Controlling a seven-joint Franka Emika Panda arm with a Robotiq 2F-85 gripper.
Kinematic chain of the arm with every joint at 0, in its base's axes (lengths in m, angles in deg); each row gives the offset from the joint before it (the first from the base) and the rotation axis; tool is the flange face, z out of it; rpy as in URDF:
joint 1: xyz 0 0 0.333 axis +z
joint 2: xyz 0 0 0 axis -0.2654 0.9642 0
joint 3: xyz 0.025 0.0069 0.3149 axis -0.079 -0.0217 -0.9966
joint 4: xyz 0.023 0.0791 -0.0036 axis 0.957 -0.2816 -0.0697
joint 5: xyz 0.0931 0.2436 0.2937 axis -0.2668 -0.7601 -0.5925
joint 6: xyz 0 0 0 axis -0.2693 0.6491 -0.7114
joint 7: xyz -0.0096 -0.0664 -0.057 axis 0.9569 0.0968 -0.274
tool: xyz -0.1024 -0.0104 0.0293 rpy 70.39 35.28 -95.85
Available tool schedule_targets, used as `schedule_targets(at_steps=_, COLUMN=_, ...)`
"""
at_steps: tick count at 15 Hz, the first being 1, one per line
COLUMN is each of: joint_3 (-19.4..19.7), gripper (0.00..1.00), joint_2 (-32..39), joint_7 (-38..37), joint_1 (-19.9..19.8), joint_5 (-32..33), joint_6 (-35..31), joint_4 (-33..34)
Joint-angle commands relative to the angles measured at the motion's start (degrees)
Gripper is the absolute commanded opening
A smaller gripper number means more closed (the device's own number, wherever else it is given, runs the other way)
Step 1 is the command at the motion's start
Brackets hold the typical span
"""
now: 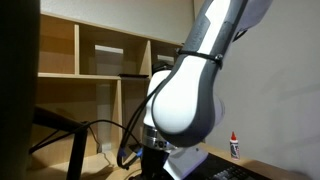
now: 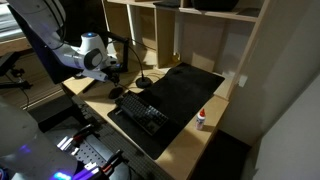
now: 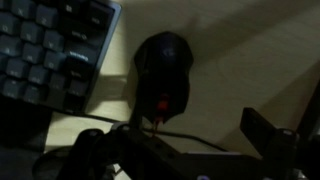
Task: Move the mouse to the right side of the keyboard
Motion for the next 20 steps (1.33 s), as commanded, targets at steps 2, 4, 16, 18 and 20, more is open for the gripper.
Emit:
schedule_targets(at_steps=2, joint_3=-0.1, gripper=1.0, joint_2=0.0, joint_7=-0.2, joint_1=0.4, joint_5=-0.1, joint_6=1.8, joint_4=2.3)
schedule_targets(at_steps=4, joint_3=2.2, gripper=1.0, joint_2=2.2, joint_7=-2.8, joint_1=1.7, joint_5=3.1, joint_6=4.4, joint_4=3.7)
schedule_targets(at_steps=16, joint_3=14.5, gripper=1.0, joint_2=14.8, joint_7=-14.6, joint_1=13.8, joint_5=12.8, joint_6=3.6, joint_4=11.7)
schedule_targets(at_steps=18, joint_3=15.3, gripper=1.0, joint_2=15.1, joint_7=-16.0, joint_1=14.6, joint_5=12.6, joint_6=5.0, joint_4=11.7)
schedule_targets(at_steps=20, joint_3=14.5, gripper=0.75, joint_2=15.4, joint_7=-15.8, joint_1=14.1, joint_5=12.1, joint_6=5.9, joint_4=12.2)
